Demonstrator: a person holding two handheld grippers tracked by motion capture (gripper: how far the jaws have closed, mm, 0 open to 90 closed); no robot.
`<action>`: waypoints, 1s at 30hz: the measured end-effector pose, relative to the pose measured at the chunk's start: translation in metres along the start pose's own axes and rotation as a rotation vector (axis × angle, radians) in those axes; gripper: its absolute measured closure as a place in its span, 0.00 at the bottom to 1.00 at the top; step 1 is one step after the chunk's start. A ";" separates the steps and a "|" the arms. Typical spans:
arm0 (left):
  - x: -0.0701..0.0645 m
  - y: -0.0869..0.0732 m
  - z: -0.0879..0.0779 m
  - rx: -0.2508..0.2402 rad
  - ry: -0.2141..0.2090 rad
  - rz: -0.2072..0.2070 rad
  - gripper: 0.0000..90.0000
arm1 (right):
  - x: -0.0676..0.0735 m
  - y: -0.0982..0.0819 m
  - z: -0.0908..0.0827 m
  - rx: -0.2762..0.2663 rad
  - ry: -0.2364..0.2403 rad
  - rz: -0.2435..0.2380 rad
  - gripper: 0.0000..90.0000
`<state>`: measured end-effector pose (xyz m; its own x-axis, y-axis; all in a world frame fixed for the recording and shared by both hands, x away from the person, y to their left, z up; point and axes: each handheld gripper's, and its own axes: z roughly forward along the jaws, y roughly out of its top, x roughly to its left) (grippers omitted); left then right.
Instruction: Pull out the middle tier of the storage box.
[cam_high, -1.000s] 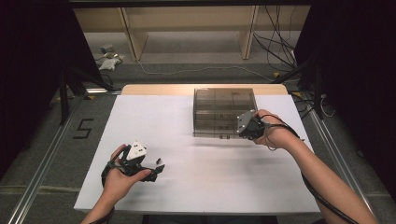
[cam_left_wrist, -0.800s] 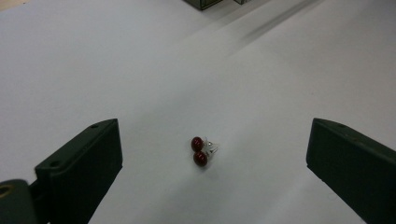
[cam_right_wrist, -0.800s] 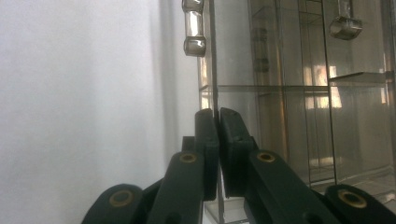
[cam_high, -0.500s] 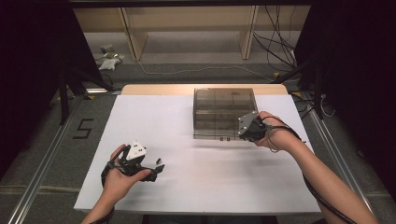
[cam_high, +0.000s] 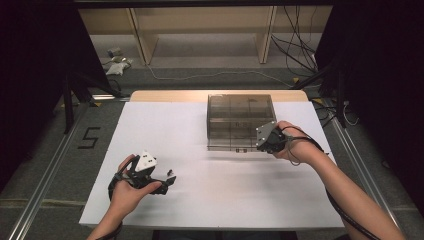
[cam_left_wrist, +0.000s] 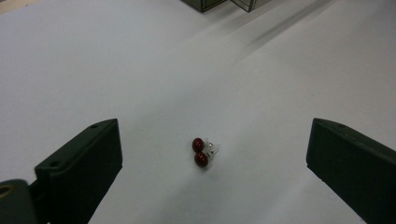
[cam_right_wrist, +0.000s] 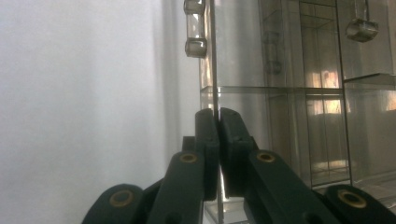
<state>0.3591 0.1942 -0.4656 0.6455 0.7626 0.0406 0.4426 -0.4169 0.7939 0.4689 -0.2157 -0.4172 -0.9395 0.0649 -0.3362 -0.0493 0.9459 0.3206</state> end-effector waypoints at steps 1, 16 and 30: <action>0.000 0.000 0.000 0.001 0.000 0.001 0.04 | 0.001 0.000 0.000 -0.002 -0.002 0.010 0.97; 0.000 0.000 0.000 0.002 -0.007 0.003 0.04 | 0.001 -0.005 -0.001 -0.051 -0.021 0.108 0.82; 0.000 0.000 0.000 0.002 -0.002 -0.001 0.06 | 0.024 -0.010 -0.006 -0.318 -0.034 0.396 0.49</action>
<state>0.3589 0.1939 -0.4651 0.6463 0.7621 0.0391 0.4443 -0.4175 0.7926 0.4449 -0.2253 -0.4228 -0.8957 0.4145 -0.1611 0.2030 0.7035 0.6811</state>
